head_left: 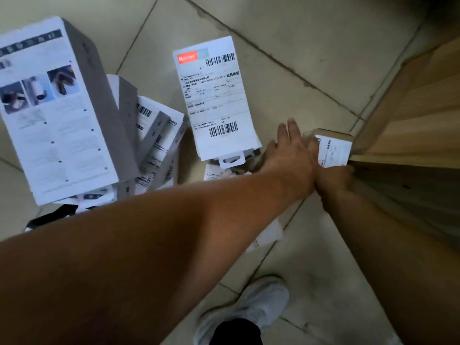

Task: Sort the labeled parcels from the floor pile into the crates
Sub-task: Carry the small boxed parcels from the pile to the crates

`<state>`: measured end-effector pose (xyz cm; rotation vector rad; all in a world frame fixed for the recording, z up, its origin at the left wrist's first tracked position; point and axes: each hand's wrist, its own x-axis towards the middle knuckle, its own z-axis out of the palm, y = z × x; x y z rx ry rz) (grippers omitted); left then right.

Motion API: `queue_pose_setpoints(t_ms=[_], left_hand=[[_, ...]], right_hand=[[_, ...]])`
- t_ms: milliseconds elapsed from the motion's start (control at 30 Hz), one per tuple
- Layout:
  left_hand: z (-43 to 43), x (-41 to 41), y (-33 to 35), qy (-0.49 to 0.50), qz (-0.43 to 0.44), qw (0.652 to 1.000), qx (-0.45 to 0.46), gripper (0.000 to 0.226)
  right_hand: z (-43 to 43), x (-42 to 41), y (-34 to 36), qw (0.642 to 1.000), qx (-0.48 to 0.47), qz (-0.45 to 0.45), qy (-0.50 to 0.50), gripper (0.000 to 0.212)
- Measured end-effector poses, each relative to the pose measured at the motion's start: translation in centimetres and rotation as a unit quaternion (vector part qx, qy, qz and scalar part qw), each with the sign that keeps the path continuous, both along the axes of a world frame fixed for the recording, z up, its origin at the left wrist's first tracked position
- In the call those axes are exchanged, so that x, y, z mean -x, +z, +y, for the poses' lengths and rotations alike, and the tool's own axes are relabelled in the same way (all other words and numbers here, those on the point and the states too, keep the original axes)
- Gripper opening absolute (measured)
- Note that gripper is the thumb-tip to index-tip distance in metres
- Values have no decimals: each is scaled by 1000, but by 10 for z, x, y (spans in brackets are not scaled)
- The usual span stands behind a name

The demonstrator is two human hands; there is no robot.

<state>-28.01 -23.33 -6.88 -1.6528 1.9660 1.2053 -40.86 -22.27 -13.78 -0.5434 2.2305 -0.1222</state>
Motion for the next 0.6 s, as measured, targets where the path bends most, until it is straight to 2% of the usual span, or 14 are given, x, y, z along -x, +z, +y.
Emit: queue_pose_setpoints(t_ms=[67, 167, 300, 400, 500, 600], left_hand=[[-10, 0, -18, -37, -32, 999, -2, 97], [-13, 1, -36, -35, -69, 996, -51, 101], [8, 7, -45, -78, -81, 993, -43, 99], [20, 10, -52, -80, -93, 992, -6, 85], [21, 13, -45, -59, -92, 994, -1, 73], [20, 16, -21, -27, -49, 998, 27, 74]], right_hand=[[11, 5, 1, 999, 8, -6, 37, 108], [22, 15, -2, 992, 1, 43, 116, 114], [34, 29, 5, 972, -18, 90, 216, 99], [51, 45, 16, 932, -41, 161, 321, 98], [66, 53, 29, 923, -57, 171, 341, 97], [73, 58, 52, 930, -47, 174, 321, 95]])
